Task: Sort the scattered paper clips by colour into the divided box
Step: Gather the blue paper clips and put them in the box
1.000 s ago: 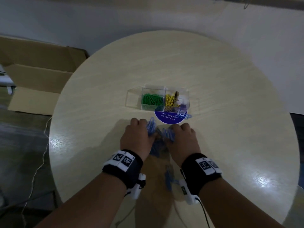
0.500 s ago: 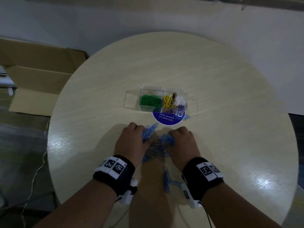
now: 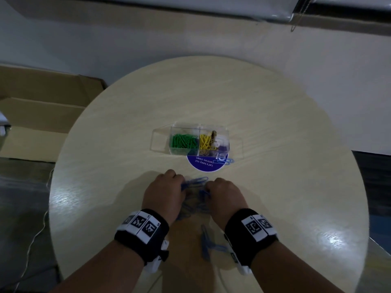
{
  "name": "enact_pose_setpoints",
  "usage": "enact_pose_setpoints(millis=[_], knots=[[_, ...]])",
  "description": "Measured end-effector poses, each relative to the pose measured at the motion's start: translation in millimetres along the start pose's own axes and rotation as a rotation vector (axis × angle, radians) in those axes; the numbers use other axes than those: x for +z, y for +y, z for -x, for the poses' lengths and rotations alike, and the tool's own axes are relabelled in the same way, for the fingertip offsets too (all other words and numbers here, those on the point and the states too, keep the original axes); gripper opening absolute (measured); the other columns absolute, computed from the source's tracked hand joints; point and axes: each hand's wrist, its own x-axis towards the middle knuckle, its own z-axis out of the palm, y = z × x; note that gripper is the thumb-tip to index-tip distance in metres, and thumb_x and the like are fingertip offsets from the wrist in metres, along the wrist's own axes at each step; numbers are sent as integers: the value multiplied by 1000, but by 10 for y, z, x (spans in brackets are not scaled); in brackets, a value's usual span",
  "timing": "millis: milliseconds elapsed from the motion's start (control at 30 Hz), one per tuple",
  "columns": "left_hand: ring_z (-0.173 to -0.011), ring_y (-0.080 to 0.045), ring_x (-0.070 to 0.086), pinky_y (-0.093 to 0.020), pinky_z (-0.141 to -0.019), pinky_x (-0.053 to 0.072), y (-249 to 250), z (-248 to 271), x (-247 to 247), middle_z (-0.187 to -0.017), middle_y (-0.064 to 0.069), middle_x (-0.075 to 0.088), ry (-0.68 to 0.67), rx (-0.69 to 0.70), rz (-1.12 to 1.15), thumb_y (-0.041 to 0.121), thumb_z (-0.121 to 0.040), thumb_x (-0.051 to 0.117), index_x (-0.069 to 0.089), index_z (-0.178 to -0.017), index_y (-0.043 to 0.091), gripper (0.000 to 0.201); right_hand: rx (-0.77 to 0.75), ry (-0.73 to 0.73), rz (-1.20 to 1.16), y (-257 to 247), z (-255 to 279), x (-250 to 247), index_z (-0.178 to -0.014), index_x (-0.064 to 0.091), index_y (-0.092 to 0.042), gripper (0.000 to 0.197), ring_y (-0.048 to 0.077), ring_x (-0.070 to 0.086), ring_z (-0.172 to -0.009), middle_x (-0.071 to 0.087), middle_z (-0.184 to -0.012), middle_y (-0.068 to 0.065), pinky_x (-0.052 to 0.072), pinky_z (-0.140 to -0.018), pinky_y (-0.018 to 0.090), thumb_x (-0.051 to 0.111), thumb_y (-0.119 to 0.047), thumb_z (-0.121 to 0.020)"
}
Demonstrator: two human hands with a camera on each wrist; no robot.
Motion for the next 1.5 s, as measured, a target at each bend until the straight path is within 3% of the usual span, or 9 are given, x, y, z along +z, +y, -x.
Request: enact_pose_setpoints(millis=[133,400,467,567,633,867,1000,1333,1500], knots=[[-84,-29,55,-41,-61,50,-16,-25,4,-92,-3,54,-17,81,-115,28,-85,65,62,-86,19,9,11,6,-56,127,69,-24,-99,64,-16,20,33,58,-97,62,-102,11,43,-75,36,52,-24,-86],[-58,-26,58,-31,-40,44,18,-39,-53,-71,-5,59,-88,254,-318,4,-42,86,67,-78,15,43,192,253,-379,432,80,-423,-79,70,-18,8,26,65,-76,70,-75,5,45,-64,32,68,-25,-75],[-62,-26,59,-33,-44,48,65,-58,-70,-77,-6,60,-126,256,-330,10,-52,86,67,-81,15,35,211,295,-401,469,-14,-589,-79,71,-18,9,21,65,-74,71,-73,4,41,-62,29,68,-26,-77],[-97,-29,57,-41,-76,51,121,-65,-101,-112,-9,54,-206,222,-333,15,-90,57,57,-113,13,23,207,324,-350,500,-234,-821,-79,72,-17,12,22,65,-77,72,-74,4,38,-61,27,66,-28,-79],[-105,-28,54,-39,-83,47,134,-61,-148,-118,-8,52,-211,206,-255,20,-95,47,53,-117,15,23,204,346,-310,501,-408,-928,-78,72,-14,16,27,65,-80,72,-76,7,44,-64,30,64,-28,-79],[-70,-14,61,-32,-65,49,214,-215,-427,-82,6,66,126,-12,336,34,-92,58,65,-89,25,12,224,237,-318,423,-825,-1022,-77,70,-14,24,29,62,-82,68,-79,10,39,-66,25,66,-37,-84],[-65,-14,67,-36,-68,56,326,-498,-540,-78,7,69,175,-87,513,35,-90,60,67,-86,24,13,245,362,-511,515,-795,-976,-109,69,-9,41,27,67,-96,72,-105,9,53,-89,39,67,-40,-83],[-59,-11,67,-35,-65,58,896,-1141,-573,-73,7,69,371,-61,736,27,-88,63,66,-81,22,9,342,435,-594,900,-307,-698,-103,70,-21,31,14,70,-75,74,-92,-4,55,-76,31,65,-45,-84],[-76,-21,67,-37,-73,56,909,-1145,-416,-83,-3,74,247,18,421,38,-91,61,73,-90,15,26,368,397,-601,965,-193,-596,-102,70,-23,30,11,68,-72,73,-90,-6,52,-69,26,63,-47,-85]])
